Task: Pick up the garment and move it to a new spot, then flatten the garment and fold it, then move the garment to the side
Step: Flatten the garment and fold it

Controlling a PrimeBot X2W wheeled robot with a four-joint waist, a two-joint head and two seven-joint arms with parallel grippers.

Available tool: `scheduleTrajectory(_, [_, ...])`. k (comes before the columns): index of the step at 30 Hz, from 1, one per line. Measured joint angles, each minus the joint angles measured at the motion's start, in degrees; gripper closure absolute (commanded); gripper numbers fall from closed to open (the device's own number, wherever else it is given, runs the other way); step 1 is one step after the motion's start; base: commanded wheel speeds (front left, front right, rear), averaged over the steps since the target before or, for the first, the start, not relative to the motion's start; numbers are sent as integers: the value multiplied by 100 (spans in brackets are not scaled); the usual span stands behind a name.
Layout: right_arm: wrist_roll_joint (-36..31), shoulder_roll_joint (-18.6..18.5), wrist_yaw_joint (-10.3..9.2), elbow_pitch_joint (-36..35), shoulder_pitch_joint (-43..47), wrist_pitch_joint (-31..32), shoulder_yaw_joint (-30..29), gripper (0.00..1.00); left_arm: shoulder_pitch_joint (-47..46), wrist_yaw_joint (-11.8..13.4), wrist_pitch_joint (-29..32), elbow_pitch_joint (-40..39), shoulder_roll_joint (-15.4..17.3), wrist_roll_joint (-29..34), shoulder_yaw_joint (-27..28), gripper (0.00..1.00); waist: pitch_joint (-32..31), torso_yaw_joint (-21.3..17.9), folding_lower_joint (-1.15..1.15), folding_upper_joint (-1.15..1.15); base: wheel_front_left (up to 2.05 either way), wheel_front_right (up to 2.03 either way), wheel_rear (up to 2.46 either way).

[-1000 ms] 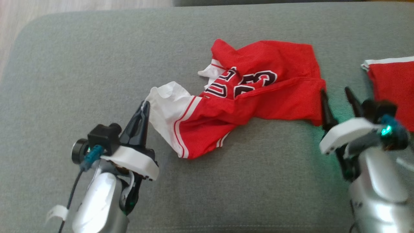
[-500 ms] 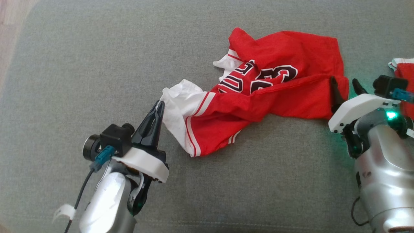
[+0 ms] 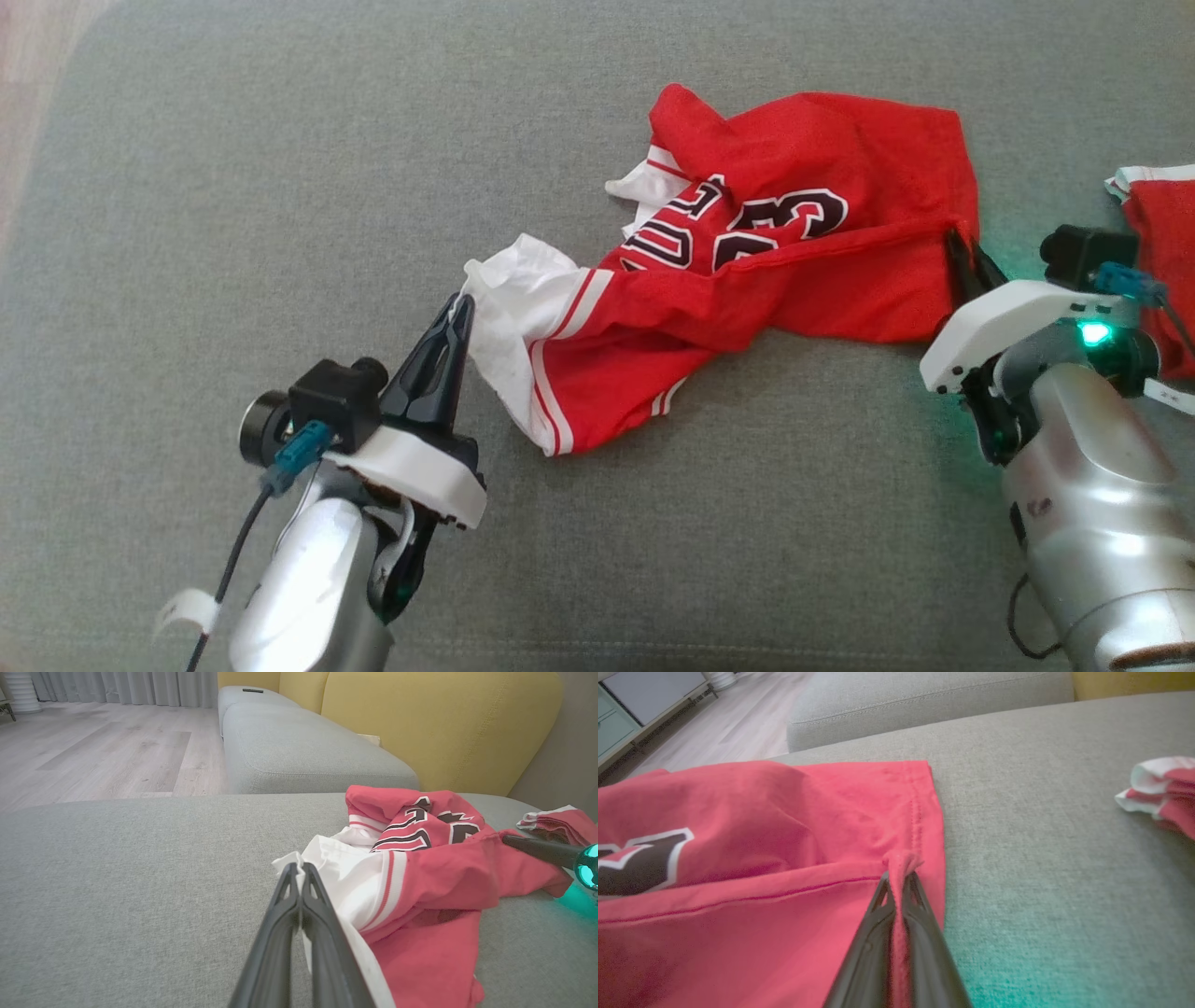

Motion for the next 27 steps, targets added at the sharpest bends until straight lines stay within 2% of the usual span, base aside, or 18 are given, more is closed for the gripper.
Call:
scheduleTrajectory(7, [97, -169, 0, 43, -2, -331, 457, 100, 1, -24, 0, 29, -2, 0, 116, 100, -114, -64, 0, 0, 0, 0, 0])
scheduleTrajectory(10, [163, -246, 0, -175, -1, -522, 780, 100, 1, -24, 0, 5, 15, 0, 234, 100, -229, -112, 0, 0, 0, 0, 0])
scheduleTrajectory(17, [389, -839, 0, -1653, -1, -833, 1708, 100, -146, -42, 0, -522, 312, 43, 678, 100, -660, -375, 0, 0, 0, 0, 0])
scheduleTrajectory(23, [408, -1326, 0, -2860, -48, -879, 1882, 100, -758, -45, -16, -1268, 660, 51, 1003, 100, -1001, -600, 0, 0, 0, 0, 0])
scheduleTrajectory(27, [313, -1507, 0, -3601, -169, -751, 1800, 100, -1137, -48, -42, -1717, 838, 37, 1174, 100, -1231, -703, -1, 0, 0, 0, 0])
